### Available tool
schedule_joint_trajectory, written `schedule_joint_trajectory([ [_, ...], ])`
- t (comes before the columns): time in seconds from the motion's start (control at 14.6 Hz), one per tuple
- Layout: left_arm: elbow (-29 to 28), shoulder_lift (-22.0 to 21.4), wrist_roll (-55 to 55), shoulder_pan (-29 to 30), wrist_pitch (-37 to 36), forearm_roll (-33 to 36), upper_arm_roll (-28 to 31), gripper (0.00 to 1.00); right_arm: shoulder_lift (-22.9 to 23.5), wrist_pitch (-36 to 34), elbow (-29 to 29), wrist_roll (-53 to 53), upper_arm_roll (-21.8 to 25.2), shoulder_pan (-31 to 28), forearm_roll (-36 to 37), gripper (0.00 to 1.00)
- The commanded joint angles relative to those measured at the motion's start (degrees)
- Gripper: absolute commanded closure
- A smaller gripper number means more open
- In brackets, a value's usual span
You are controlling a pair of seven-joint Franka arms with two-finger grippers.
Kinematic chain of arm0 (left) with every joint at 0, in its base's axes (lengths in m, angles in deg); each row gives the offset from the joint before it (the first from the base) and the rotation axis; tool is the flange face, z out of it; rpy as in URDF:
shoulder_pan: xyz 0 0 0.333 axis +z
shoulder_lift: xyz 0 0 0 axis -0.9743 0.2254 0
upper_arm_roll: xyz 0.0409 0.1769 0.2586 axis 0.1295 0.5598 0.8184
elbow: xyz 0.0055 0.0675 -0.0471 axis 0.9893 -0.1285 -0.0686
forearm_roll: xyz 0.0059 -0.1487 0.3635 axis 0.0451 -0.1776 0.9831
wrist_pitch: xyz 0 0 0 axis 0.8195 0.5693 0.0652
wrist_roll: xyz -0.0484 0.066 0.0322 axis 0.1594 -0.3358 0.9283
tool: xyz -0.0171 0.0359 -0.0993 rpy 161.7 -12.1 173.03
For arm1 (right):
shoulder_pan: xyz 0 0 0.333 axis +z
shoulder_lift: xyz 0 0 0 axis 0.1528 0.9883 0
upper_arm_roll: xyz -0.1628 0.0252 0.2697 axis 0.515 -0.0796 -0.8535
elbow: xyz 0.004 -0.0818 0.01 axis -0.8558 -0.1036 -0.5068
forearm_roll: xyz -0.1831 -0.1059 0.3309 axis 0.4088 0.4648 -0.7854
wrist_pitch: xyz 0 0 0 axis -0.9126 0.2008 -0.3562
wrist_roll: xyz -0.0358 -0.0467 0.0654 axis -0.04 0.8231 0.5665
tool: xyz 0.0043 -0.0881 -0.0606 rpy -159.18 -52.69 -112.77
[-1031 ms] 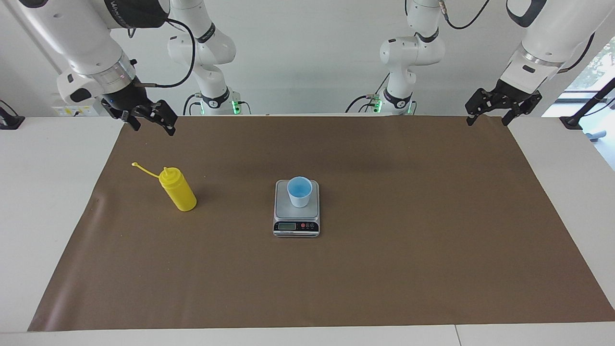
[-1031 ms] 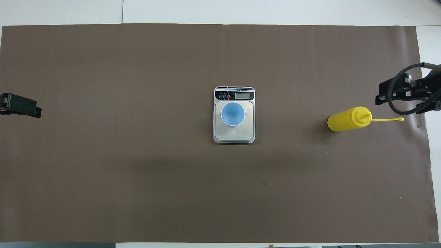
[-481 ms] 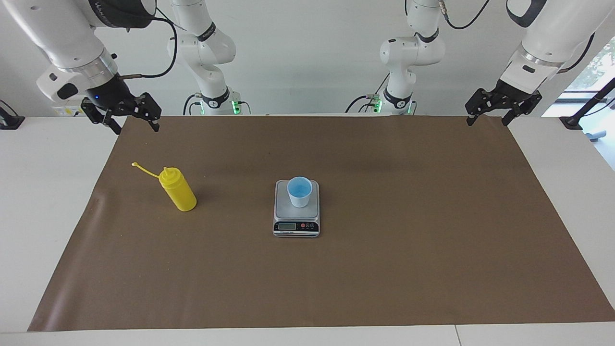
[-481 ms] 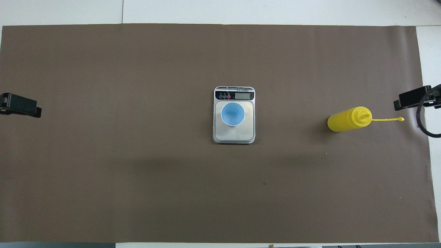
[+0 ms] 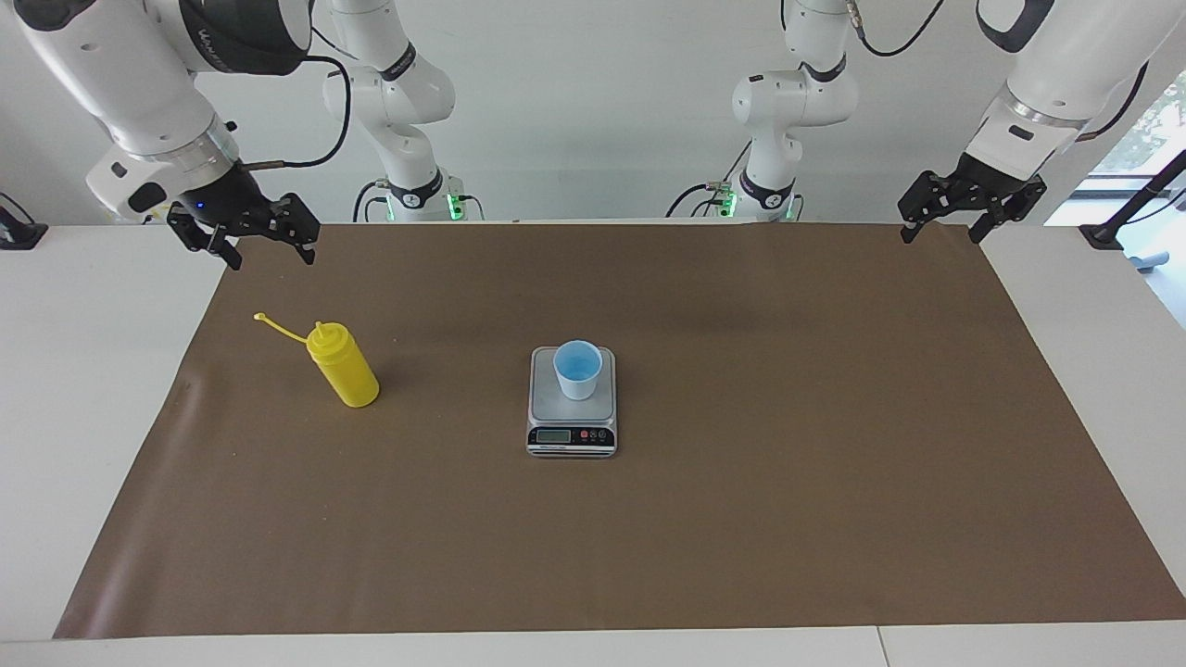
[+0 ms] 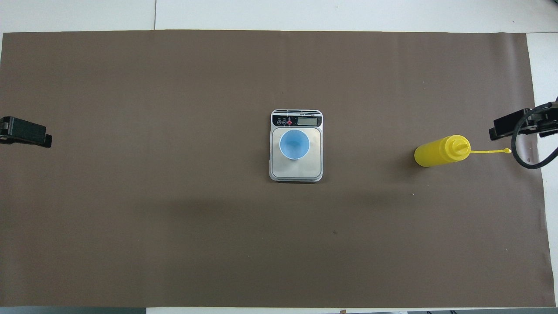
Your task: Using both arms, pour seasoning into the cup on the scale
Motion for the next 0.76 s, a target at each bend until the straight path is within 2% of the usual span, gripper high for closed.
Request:
schedule_joint_trajectory([
  [0.0, -1.79, -1.35, 0.36, 0.22, 1.52, 0.93, -0.13, 0.00, 0.34, 1.07, 0.09, 0.80, -0.26, -0.35, 1.26, 0.00],
  [0.69, -1.87, -1.35, 0.36, 0.04, 2.05, 0.93, -0.13, 0.00, 0.08, 0.81, 0.00, -2.01, -1.49, -0.78, 1.18, 0.00],
])
